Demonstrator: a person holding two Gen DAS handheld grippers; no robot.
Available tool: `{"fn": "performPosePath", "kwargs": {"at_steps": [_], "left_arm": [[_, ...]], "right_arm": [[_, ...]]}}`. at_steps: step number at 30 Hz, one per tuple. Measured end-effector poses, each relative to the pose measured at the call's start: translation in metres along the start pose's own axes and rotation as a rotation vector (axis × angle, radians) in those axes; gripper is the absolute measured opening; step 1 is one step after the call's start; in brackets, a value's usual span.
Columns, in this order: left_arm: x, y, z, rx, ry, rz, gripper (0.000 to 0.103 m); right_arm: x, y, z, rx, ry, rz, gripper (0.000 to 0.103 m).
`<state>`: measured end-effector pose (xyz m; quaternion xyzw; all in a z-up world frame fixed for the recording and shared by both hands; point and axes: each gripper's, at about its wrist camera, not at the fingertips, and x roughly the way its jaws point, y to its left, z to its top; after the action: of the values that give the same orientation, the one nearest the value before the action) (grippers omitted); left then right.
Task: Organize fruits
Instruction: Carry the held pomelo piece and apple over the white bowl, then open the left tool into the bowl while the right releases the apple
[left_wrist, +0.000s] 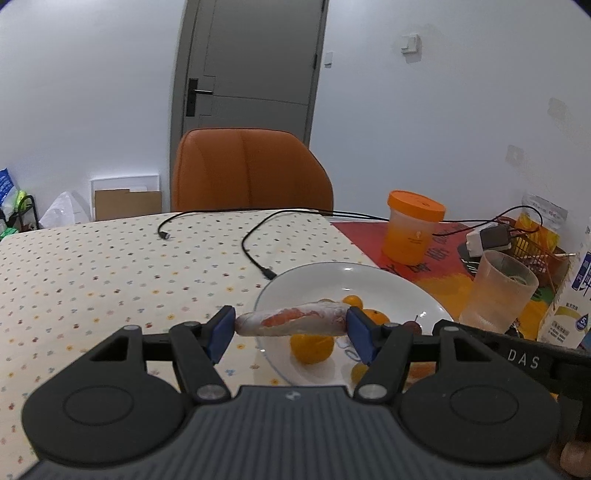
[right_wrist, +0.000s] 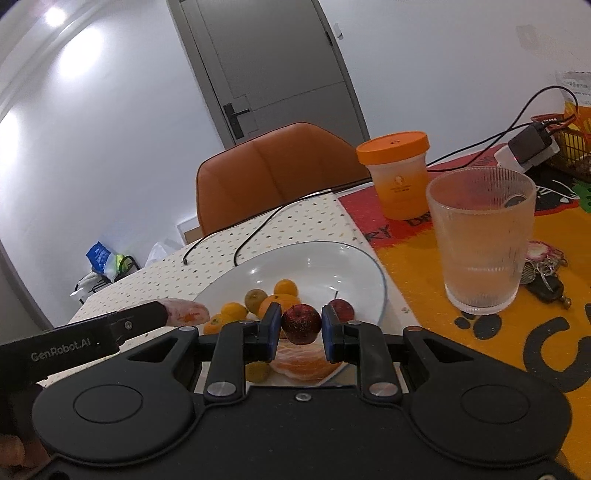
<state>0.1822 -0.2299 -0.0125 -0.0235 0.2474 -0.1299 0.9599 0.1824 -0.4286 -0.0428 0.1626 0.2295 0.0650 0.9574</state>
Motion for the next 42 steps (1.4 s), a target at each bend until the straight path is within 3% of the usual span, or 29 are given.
{"fn": "performPosePath", "kwargs": {"at_steps": [10,27,30,42], "left_arm": [[0.021,-0.012,-0.004,0.003,0.047,-0.050,0.065],[0.018,0.025,-0.006,-0.046,0.064,0.058,0.069],[0.016,0.029,-0.005,-0.048,0.062,0.067,0.073],[-0.002,0.038,-0.005,-0.052,0.051,0.089,0.089]], "right_arm": [[0.002,-0.012,-0.001,0.024,0.002,-0.020,0.022],[0.023,-0.004,0.001,0.023,0.021,-0.005,0.022],[0.022,-0.002,0.001,0.029,0.014,-0.020,0.037],[0.001,0.005,-0.007,0.010,0.026,-0.029,0.049]]}}
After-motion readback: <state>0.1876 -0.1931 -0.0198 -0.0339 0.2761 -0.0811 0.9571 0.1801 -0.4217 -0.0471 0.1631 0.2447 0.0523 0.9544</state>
